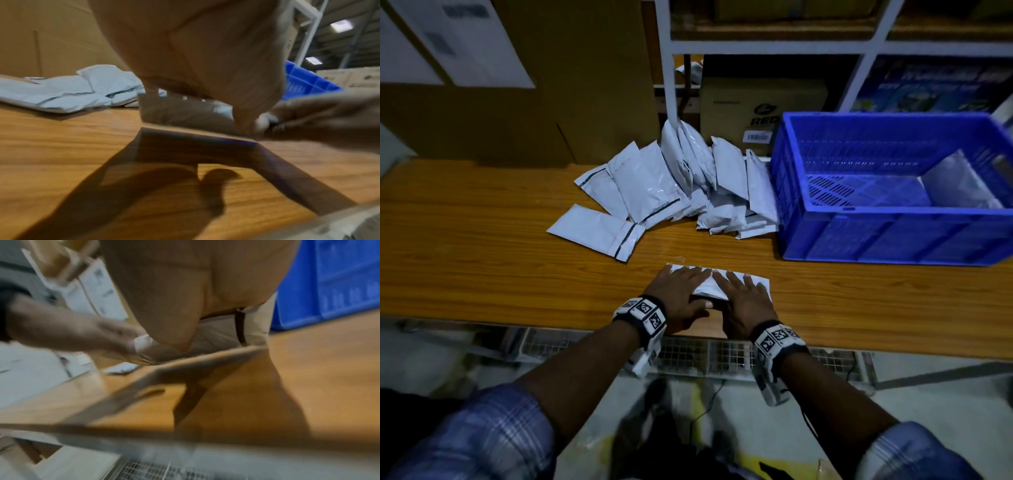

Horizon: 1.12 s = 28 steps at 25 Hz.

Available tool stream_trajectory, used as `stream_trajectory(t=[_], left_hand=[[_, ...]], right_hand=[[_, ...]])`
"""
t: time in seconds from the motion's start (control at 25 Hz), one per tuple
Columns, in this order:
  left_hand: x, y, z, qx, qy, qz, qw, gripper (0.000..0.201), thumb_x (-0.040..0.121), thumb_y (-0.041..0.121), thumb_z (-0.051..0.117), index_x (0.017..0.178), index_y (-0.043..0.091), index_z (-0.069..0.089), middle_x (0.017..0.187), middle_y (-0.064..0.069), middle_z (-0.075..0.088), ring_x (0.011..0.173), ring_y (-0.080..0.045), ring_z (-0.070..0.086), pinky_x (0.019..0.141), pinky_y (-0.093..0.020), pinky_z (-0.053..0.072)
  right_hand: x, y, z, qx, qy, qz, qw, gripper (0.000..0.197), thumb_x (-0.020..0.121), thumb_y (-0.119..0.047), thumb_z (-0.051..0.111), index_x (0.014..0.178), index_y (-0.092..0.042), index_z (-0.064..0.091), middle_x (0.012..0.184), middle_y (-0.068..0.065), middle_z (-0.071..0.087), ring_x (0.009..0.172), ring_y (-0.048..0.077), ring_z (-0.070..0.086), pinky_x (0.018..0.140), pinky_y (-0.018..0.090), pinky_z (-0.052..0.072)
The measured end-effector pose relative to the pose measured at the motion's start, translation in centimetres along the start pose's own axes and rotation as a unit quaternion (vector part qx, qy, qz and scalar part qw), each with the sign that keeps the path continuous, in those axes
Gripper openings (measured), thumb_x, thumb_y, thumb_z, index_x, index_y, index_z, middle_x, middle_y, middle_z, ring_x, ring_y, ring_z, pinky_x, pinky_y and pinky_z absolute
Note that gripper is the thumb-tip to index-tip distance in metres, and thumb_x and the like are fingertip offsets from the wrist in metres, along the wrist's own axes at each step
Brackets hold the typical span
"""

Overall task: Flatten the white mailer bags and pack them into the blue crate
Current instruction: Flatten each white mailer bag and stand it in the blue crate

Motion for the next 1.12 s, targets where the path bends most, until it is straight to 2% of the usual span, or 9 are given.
stream_trajectory(t=[0.12, 0.2, 0.28, 0.4, 0.6, 0.76, 0.84, 1.0, 1.12], left_hand=[[-0.3, -0.2, -1.5, -0.031, 0.06, -0.03, 0.997, 0.074, 0.098, 0.026, 0.054, 0.159, 0.032, 0.012, 0.165, 0.004, 0.02, 0.152, -0.018, 0.018, 0.123, -0.047, 0.006], [-0.6, -0.2, -4.0, -0.049, 0.127, -0.041, 0.99, 0.077, 0.093, 0.016, 0.058, 0.158, 0.03, 0.018, 0.164, 0.004, 0.025, 0.15, -0.017, 0.021, 0.124, -0.044, 0.008], [-0.8, 0.0, -7.2, -0.047, 0.188, -0.031, 0.981, 0.079, 0.09, 0.011, 0.058, 0.158, 0.028, 0.02, 0.163, 0.003, 0.027, 0.15, -0.017, 0.022, 0.124, -0.043, 0.007], [-0.3, 0.0, -13.2, -0.036, 0.254, 0.002, 0.967, 0.082, 0.086, 0.005, 0.057, 0.158, 0.027, 0.023, 0.163, 0.001, 0.028, 0.149, -0.017, 0.024, 0.124, -0.043, 0.008], [2.7, 1.8, -23.6, 0.023, 0.313, 0.08, 0.946, 0.078, 0.088, 0.014, 0.063, 0.156, 0.025, 0.027, 0.16, -0.001, 0.032, 0.146, -0.021, 0.031, 0.12, -0.045, 0.016], [6.7, 7.8, -30.5, 0.09, 0.347, 0.177, 0.917, 0.076, 0.083, 0.006, 0.06, 0.153, 0.023, 0.035, 0.157, -0.004, 0.039, 0.143, -0.025, 0.038, 0.119, -0.047, 0.019], [9.3, 11.6, -32.5, 0.115, 0.342, 0.204, 0.91, 0.075, 0.083, 0.012, 0.063, 0.152, 0.025, 0.037, 0.156, -0.002, 0.039, 0.142, -0.022, 0.038, 0.118, -0.045, 0.02], [14.7, 19.6, -34.8, 0.149, 0.324, 0.251, 0.9, 0.069, 0.081, 0.017, 0.07, 0.144, 0.03, 0.045, 0.145, -0.001, 0.048, 0.131, -0.024, 0.047, 0.114, -0.044, 0.026], [19.5, 25.9, -34.9, 0.17, 0.317, 0.281, 0.89, 0.053, 0.081, 0.016, 0.067, 0.131, 0.031, 0.057, 0.128, -0.001, 0.057, 0.119, -0.027, 0.055, 0.104, -0.041, 0.034]], right_hand=[[-0.6, -0.9, -3.3, -0.047, 0.033, -0.027, 0.998, 0.087, 0.094, -0.018, 0.052, 0.154, -0.04, -0.006, 0.165, 0.001, 0.005, 0.15, 0.035, 0.007, 0.12, 0.053, 0.01], [-0.9, -1.5, -6.1, -0.064, 0.065, -0.025, 0.995, 0.08, 0.097, -0.012, 0.042, 0.155, -0.04, -0.004, 0.165, 0.001, 0.004, 0.15, 0.035, 0.006, 0.12, 0.053, 0.007], [-1.0, -2.2, -9.4, -0.086, 0.111, -0.021, 0.99, 0.079, 0.095, -0.006, 0.037, 0.155, -0.039, -0.004, 0.165, 0.002, 0.004, 0.15, 0.035, 0.007, 0.12, 0.052, 0.008], [-0.8, -3.2, -14.7, -0.099, 0.17, -0.011, 0.98, 0.081, 0.094, -0.005, 0.037, 0.156, -0.037, -0.004, 0.165, 0.002, 0.004, 0.15, 0.035, 0.01, 0.119, 0.052, 0.012], [0.1, -2.0, -23.7, -0.156, 0.241, 0.031, 0.957, 0.083, 0.095, -0.024, 0.05, 0.156, -0.035, -0.005, 0.165, 0.004, 0.009, 0.147, 0.037, 0.019, 0.116, 0.051, 0.022], [-1.2, 3.1, -30.1, -0.132, 0.277, 0.094, 0.947, 0.083, 0.089, -0.01, 0.046, 0.157, -0.034, 0.003, 0.163, 0.006, 0.015, 0.144, 0.037, 0.027, 0.114, 0.05, 0.028], [-2.1, 6.7, -32.1, -0.116, 0.274, 0.115, 0.948, 0.086, 0.085, -0.007, 0.048, 0.157, -0.032, 0.008, 0.162, 0.01, 0.02, 0.14, 0.038, 0.035, 0.111, 0.049, 0.034], [-3.3, 15.0, -34.7, -0.058, 0.244, 0.138, 0.958, 0.084, 0.085, -0.005, 0.048, 0.157, -0.023, 0.01, 0.157, 0.017, 0.029, 0.136, 0.036, 0.043, 0.103, 0.046, 0.042], [-4.0, 22.0, -35.5, -0.013, 0.213, 0.184, 0.96, 0.073, 0.09, -0.005, 0.049, 0.156, -0.015, 0.02, 0.146, 0.021, 0.044, 0.124, 0.036, 0.053, 0.095, 0.038, 0.042]])
Point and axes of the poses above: each hand's wrist, its own x-axis towards the middle knuckle, its own z-axis out of the palm, y = z × x, the point moved 10 cm from there along x, towards the middle knuckle
